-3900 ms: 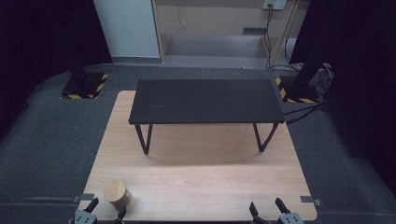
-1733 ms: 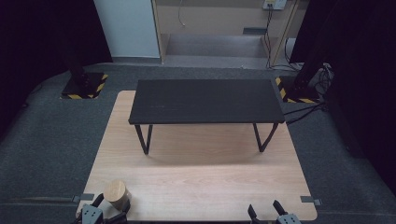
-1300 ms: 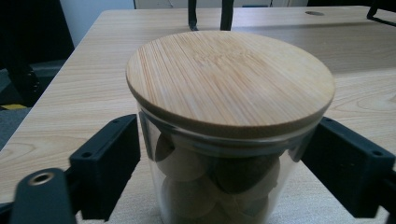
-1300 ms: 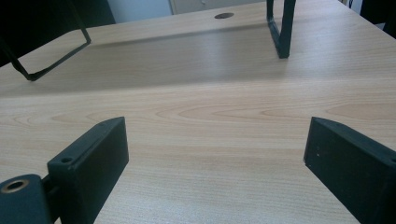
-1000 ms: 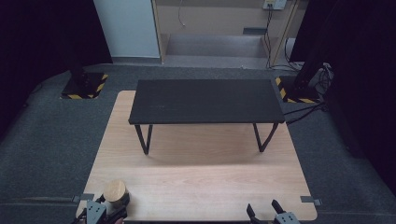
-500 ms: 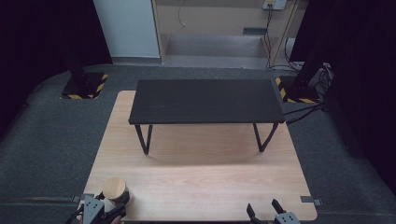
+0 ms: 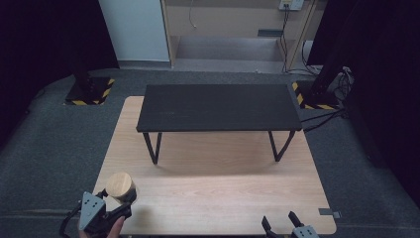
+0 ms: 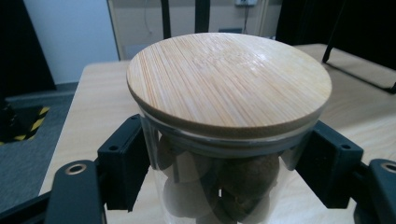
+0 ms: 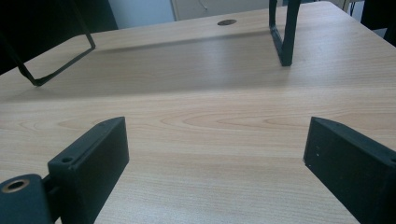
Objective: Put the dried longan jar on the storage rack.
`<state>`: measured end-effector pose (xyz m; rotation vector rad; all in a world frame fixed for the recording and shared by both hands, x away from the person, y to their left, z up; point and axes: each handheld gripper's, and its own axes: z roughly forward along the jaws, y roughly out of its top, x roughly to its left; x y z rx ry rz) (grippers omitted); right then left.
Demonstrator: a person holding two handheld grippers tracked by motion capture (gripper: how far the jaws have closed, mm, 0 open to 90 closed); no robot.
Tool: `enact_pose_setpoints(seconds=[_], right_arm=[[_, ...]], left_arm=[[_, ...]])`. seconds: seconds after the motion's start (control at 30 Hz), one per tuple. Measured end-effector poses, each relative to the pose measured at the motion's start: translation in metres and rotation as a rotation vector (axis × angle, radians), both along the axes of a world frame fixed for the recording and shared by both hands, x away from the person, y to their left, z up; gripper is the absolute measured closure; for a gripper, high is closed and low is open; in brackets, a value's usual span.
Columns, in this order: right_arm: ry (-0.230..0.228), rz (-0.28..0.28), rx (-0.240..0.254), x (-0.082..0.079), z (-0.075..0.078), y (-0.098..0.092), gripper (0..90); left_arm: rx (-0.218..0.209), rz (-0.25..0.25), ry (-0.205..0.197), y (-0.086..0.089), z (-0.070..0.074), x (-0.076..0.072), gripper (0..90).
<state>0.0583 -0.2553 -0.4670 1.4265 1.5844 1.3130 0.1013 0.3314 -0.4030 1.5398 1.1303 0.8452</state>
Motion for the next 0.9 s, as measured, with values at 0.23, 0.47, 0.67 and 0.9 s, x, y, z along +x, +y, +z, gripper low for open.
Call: enact_pose_setpoints(seconds=[0.23, 0.47, 0.67, 0.9], right_arm=[[-0.002, 0.002, 0.003, 0.001, -0.001, 0.001, 7.0], [-0.008, 0.003, 0.006, 0.001, -0.001, 0.001, 7.0], [-0.01, -0.002, 0.006, 0.0, -0.001, 0.0, 7.1], [-0.014, -0.013, 0.008, -0.002, 0.0, -0.003, 7.1]], left_arm=[[-0.002, -0.044, -0.023, -0.003, 0.029, 0.013, 24.4], [0.038, -0.076, -0.05, -0.012, 0.062, 0.032, 24.4], [0.063, -0.105, -0.064, -0.02, 0.081, 0.051, 24.4], [0.042, -0.144, -0.072, -0.026, 0.098, 0.076, 24.4]])
